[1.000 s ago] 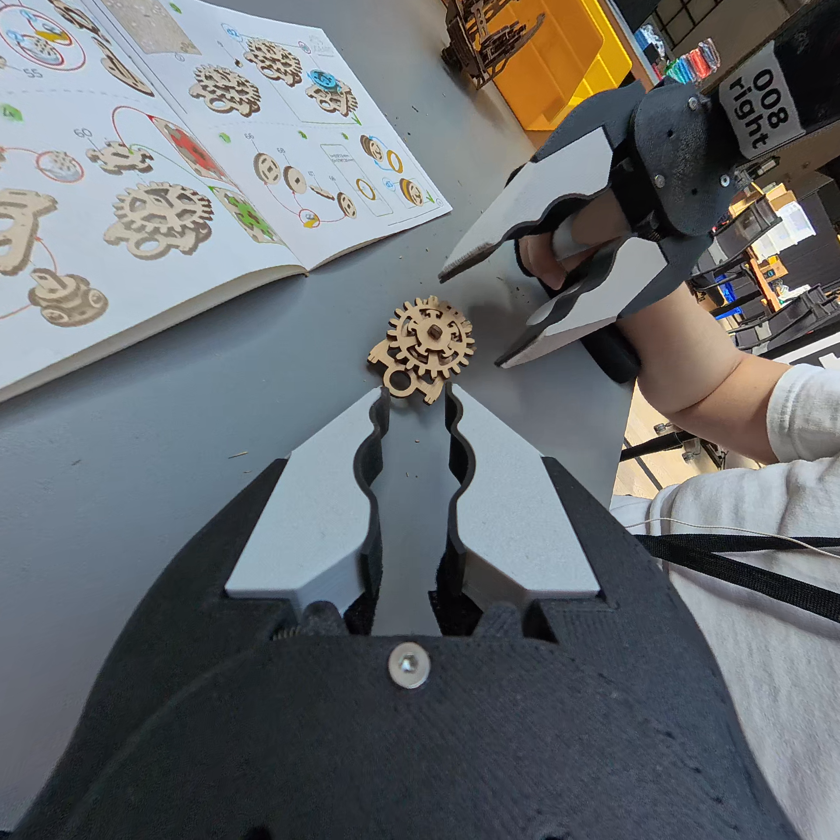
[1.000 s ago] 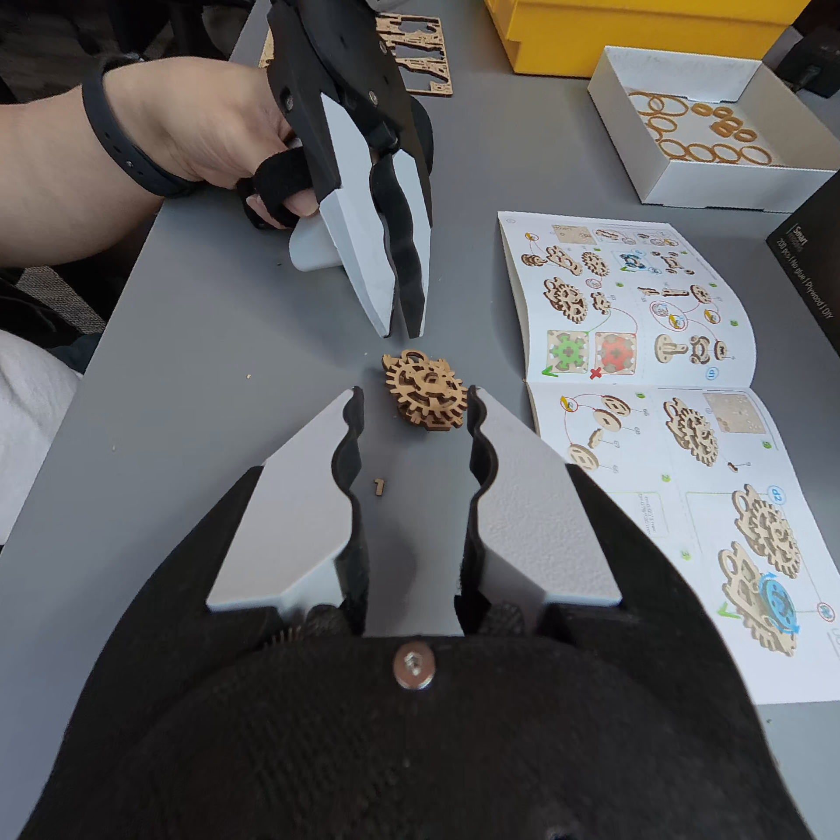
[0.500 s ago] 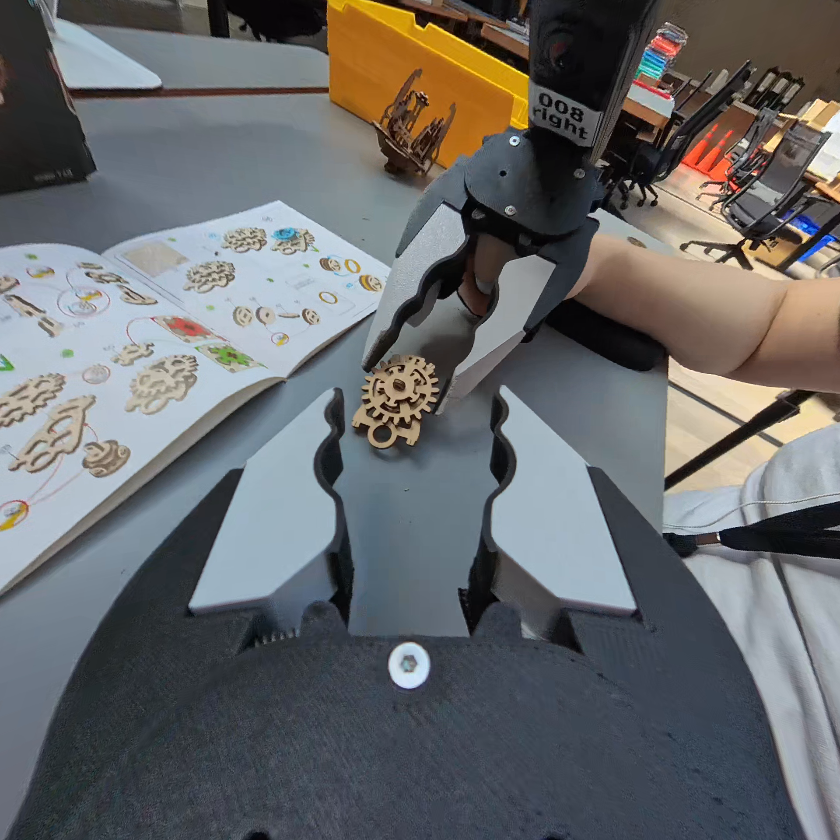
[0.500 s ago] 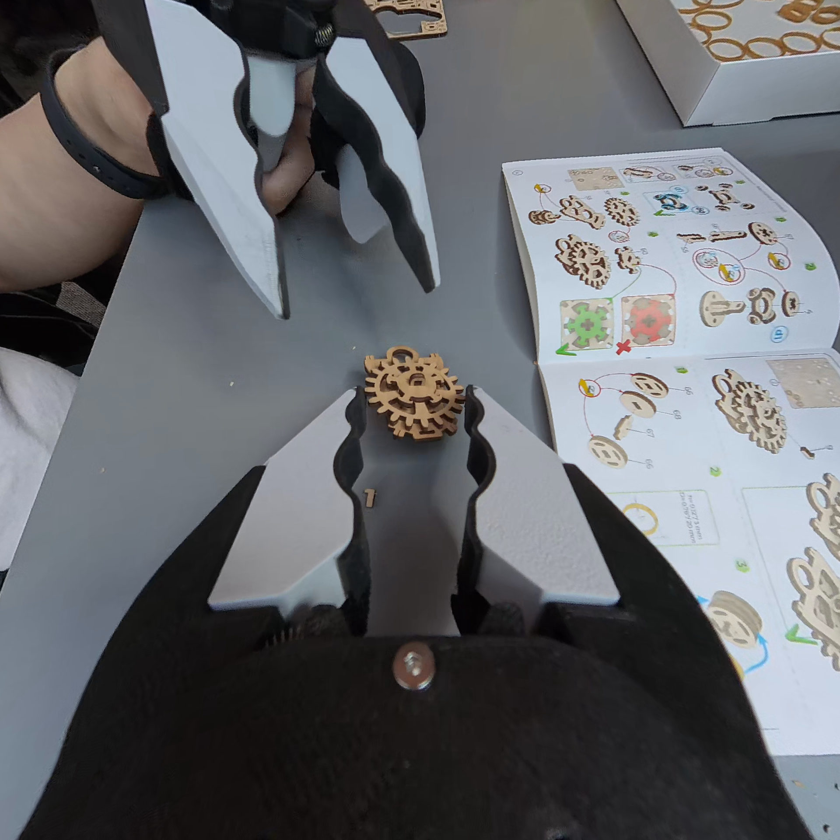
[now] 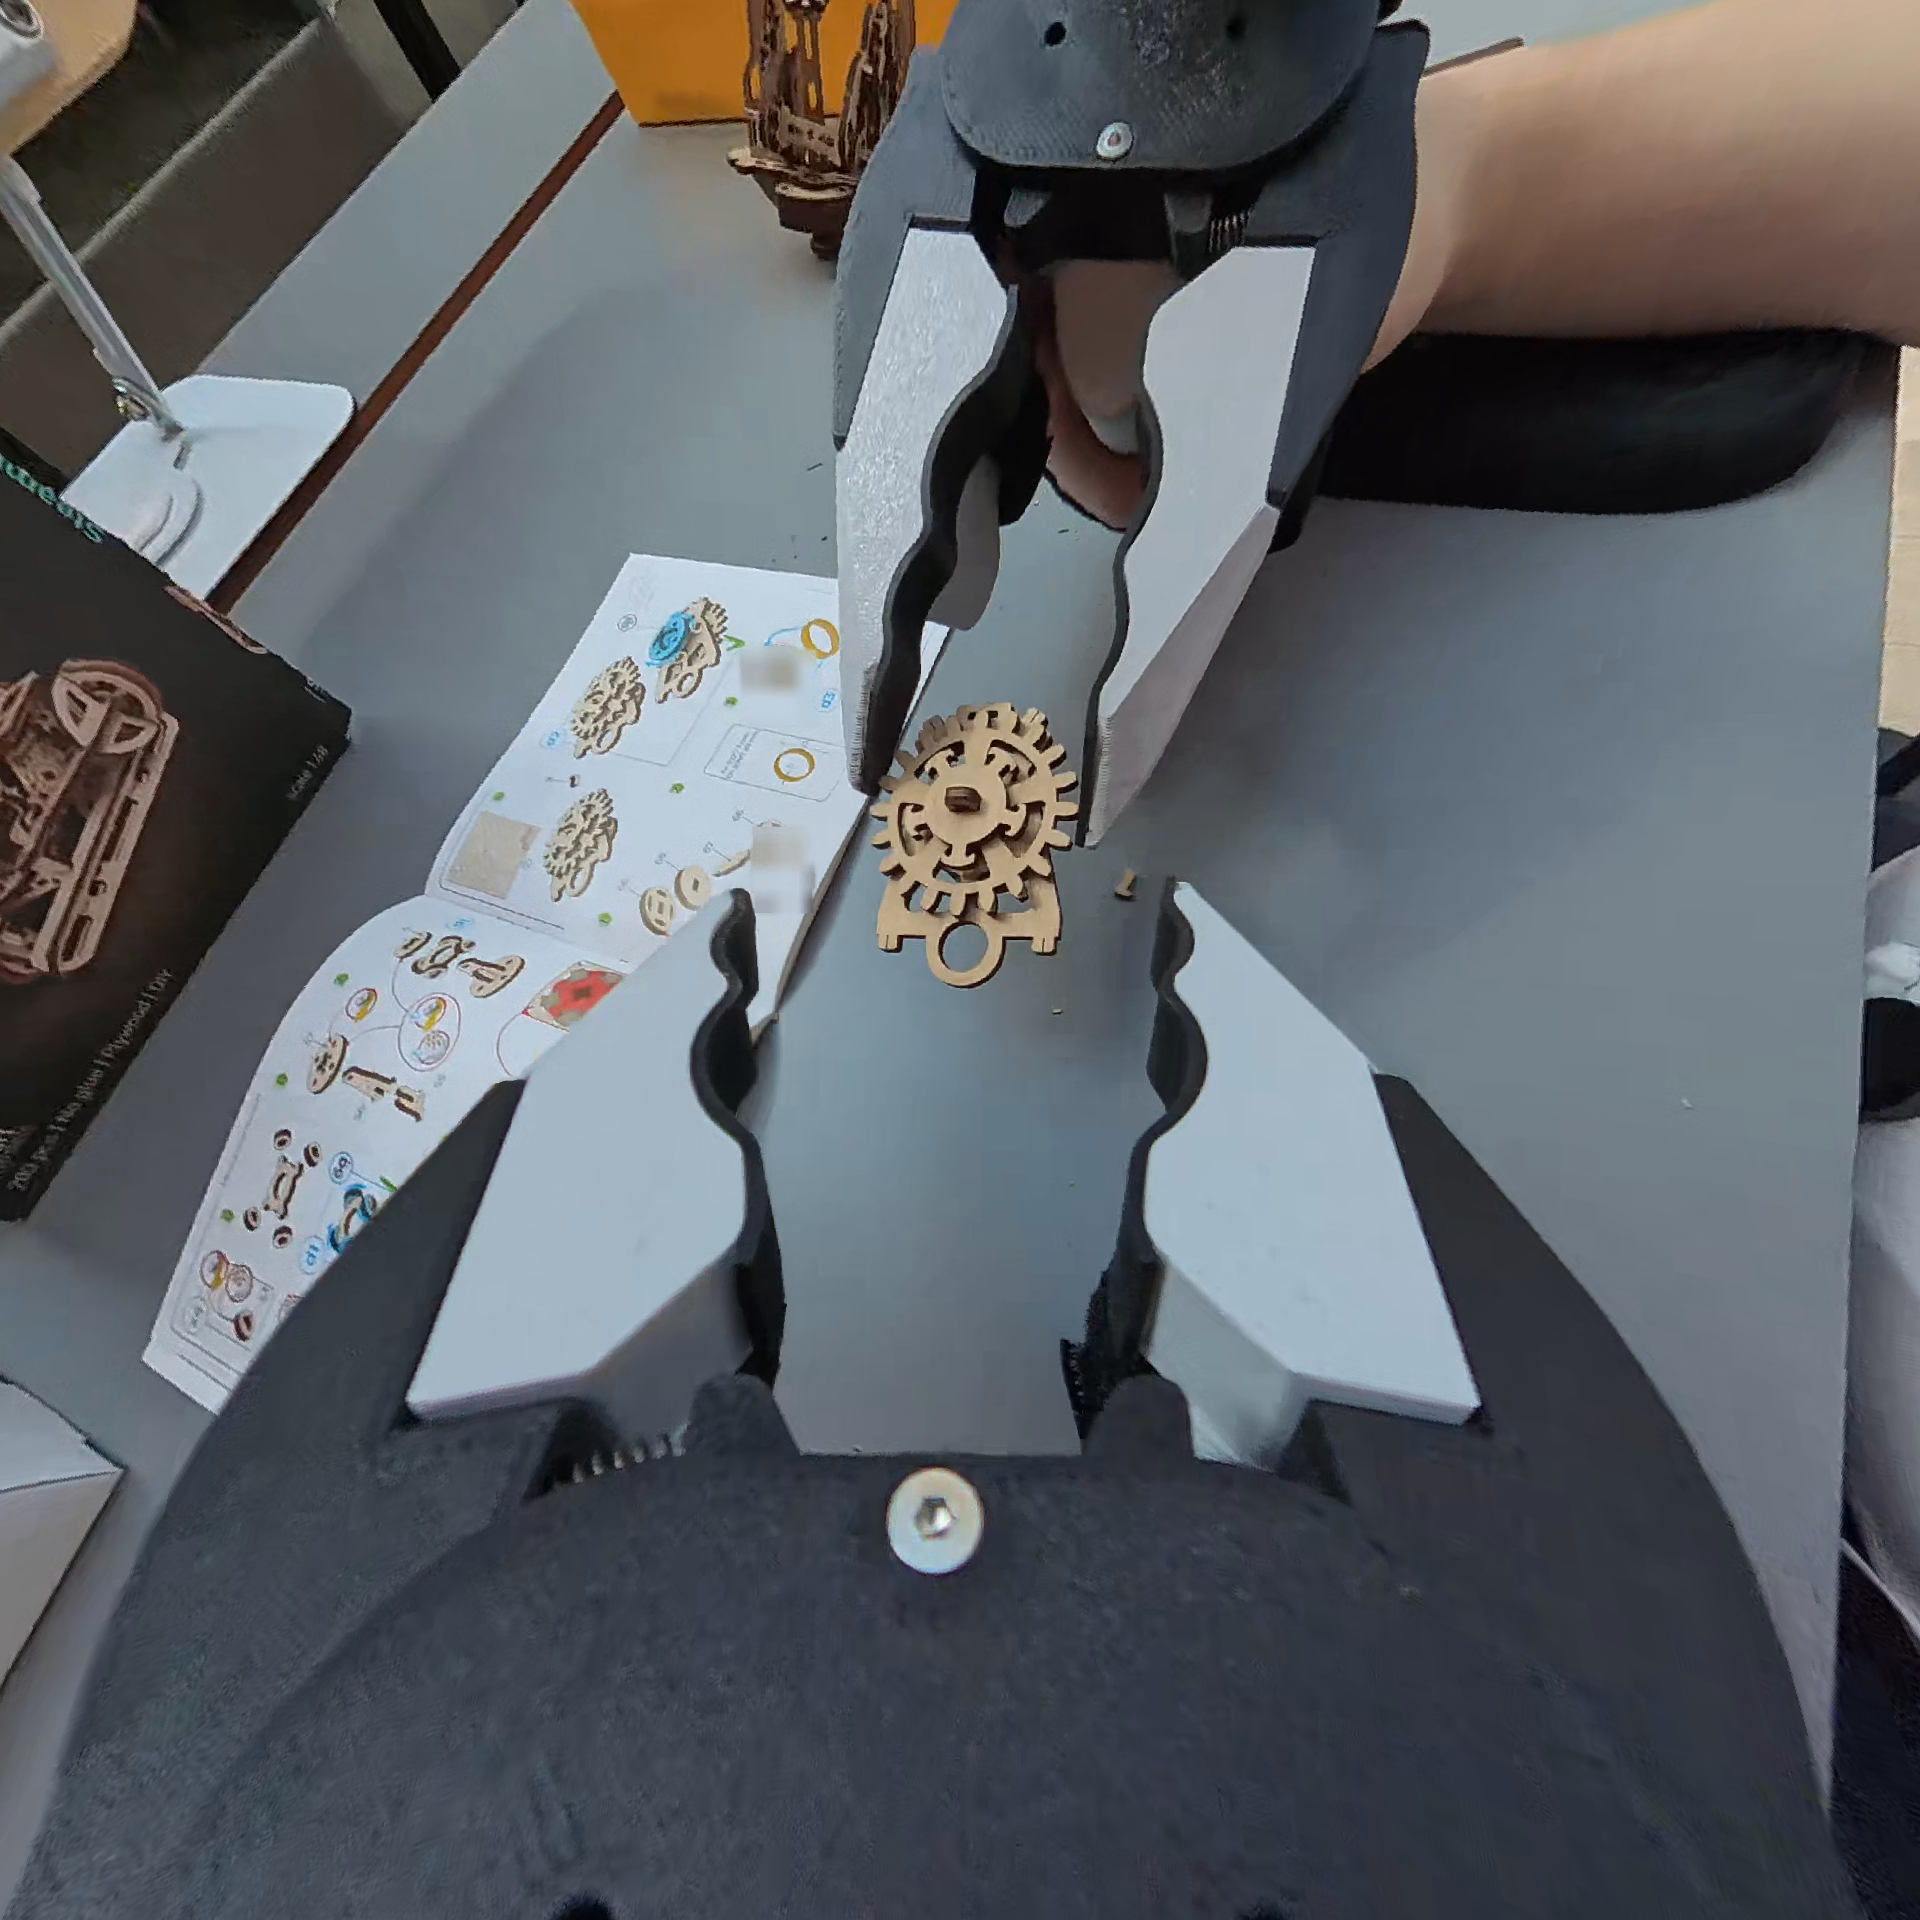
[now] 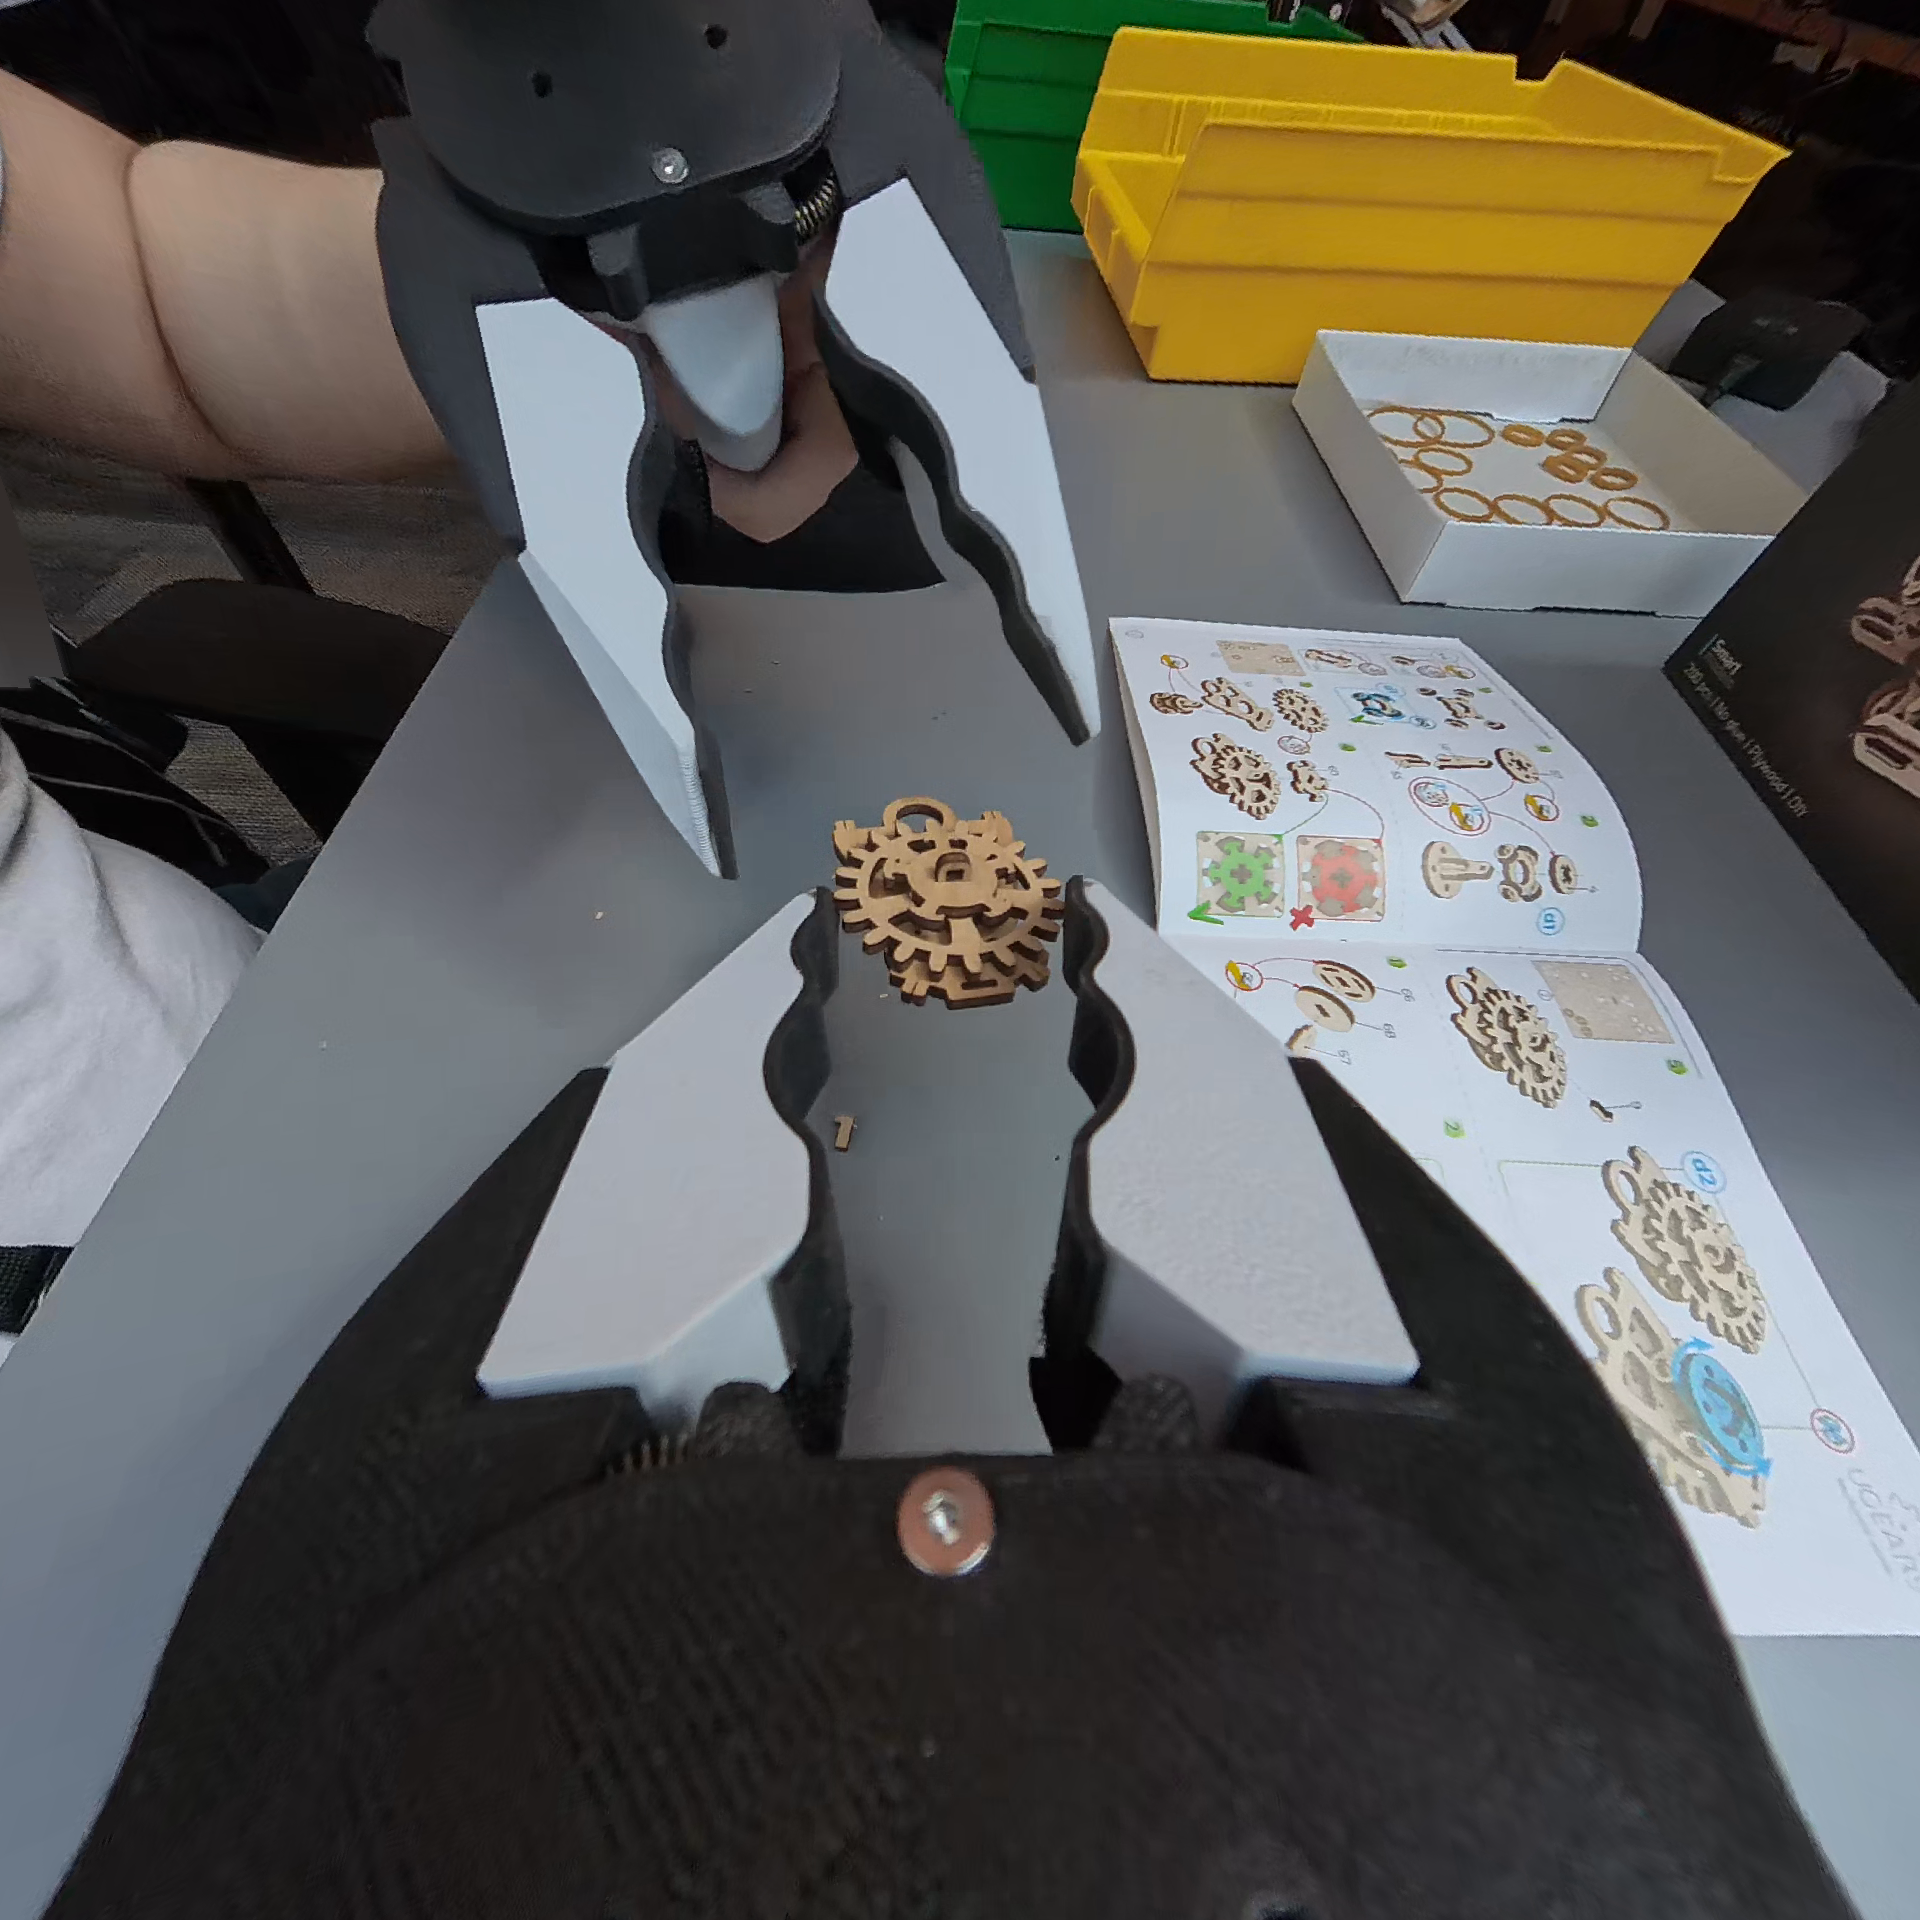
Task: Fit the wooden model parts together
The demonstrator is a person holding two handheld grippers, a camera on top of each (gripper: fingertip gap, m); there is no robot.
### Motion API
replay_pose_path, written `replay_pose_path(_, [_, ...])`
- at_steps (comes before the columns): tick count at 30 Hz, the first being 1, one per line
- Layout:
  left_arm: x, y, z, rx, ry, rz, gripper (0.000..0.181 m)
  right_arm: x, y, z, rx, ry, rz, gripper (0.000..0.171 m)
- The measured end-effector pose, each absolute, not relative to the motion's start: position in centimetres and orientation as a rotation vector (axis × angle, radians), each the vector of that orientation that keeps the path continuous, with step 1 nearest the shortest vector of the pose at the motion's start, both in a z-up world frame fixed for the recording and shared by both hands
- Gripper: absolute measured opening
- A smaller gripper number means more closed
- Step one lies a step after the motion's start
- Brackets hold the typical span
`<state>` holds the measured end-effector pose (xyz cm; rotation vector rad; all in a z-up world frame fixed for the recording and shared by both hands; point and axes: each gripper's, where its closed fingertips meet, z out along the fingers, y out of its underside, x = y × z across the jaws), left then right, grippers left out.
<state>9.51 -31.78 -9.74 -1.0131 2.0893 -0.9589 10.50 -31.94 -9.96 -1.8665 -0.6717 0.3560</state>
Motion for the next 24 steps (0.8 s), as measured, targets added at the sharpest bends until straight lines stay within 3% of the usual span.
replay_pose_path(1, [10.0,-31.6,-9.6,-0.966,2.096,-0.961,0.078,10.7,-32.0,-9.8,-1.859,-0.665,0.350,0.043])
replay_pose_path(5, [11.6,-31.4,-9.6,-0.865,2.132,-1.139,0.074,11.9,-31.9,-9.5,-1.840,-0.637,0.321,0.043])
replay_pose_path(10, [13.8,-31.1,-10.0,-0.842,2.142,-1.308,0.091,13.4,-31.6,-8.8,-1.788,-0.562,0.298,0.043])
replay_pose_path(15, [12.8,-30.3,-9.5,-0.831,2.021,-1.319,0.088,14.1,-31.2,-8.5,-1.766,-0.490,0.286,0.042])
replay_pose_path(17, [12.6,-29.6,-8.6,-0.774,1.927,-1.280,0.078,13.9,-31.1,-8.0,-1.735,-0.498,0.282,0.043])
replay_pose_path(24, [12.9,-29.5,-9.4,-0.868,1.964,-1.322,0.076,14.2,-30.7,-7.3,-1.686,-0.435,0.440,0.043])
